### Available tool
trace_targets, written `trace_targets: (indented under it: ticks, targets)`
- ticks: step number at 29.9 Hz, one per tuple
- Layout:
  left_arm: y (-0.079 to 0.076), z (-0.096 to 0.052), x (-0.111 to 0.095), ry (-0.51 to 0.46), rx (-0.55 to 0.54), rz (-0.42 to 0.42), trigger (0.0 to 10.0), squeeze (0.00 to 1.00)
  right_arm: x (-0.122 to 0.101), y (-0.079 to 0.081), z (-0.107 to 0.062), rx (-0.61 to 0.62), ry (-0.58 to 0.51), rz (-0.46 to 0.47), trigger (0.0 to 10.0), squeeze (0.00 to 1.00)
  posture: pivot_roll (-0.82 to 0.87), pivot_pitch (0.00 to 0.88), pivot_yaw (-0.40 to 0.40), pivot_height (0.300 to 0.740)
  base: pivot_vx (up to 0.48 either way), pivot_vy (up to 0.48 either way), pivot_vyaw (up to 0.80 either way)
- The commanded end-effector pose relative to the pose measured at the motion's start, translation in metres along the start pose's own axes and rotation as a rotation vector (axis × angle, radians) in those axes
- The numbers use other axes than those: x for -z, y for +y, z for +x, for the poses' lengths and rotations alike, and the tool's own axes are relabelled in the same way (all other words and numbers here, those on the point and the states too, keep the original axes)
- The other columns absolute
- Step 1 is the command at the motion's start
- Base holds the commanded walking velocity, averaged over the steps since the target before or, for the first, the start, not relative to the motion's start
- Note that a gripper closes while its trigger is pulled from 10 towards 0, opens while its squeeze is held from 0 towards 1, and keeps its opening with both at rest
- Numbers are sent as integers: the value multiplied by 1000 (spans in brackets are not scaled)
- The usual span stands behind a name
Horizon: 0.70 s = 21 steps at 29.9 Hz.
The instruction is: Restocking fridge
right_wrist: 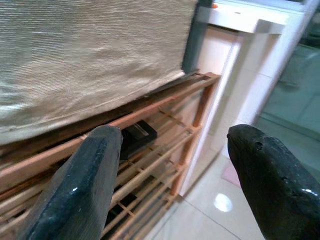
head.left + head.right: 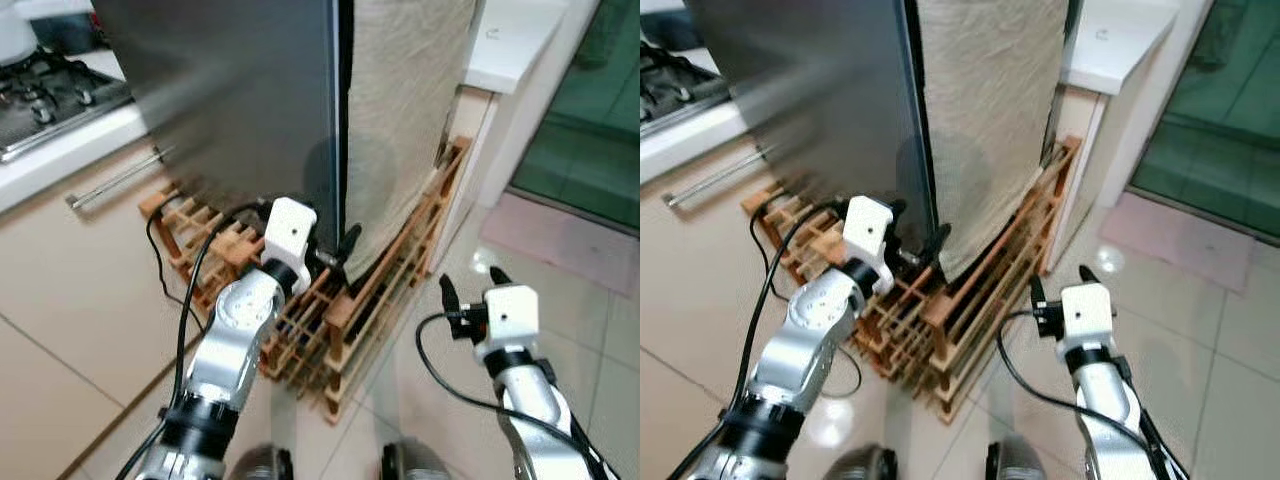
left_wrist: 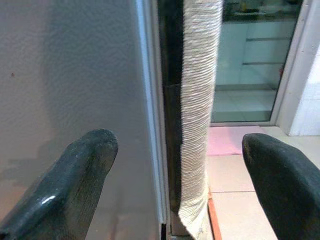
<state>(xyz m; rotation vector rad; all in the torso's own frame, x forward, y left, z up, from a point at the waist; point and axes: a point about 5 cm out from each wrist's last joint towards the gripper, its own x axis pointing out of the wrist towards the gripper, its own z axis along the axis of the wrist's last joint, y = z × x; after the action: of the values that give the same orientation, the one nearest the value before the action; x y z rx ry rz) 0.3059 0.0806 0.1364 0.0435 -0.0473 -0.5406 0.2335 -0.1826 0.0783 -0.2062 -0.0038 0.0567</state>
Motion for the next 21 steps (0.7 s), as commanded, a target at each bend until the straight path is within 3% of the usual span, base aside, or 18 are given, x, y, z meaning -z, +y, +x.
trace_targets:
  ticks: [1,13,21]
  targets:
    - [-1,3,-4,-9,2,-2,10000,0,-1,-1,0,0,-4,-5,10000,94,-157,27,44,693,0,0,0]
    - [-5,5,-5,-4,57,24,10000,0,-3,-3,-4,14,-11,-4,10000,98,-163,72,44,693,0,0,0]
    - [4,17,-16,-31,-22,55,10000,0,0,-6,-10,-2,4,-16,10000,106,-176,91,22,693,0,0,0]
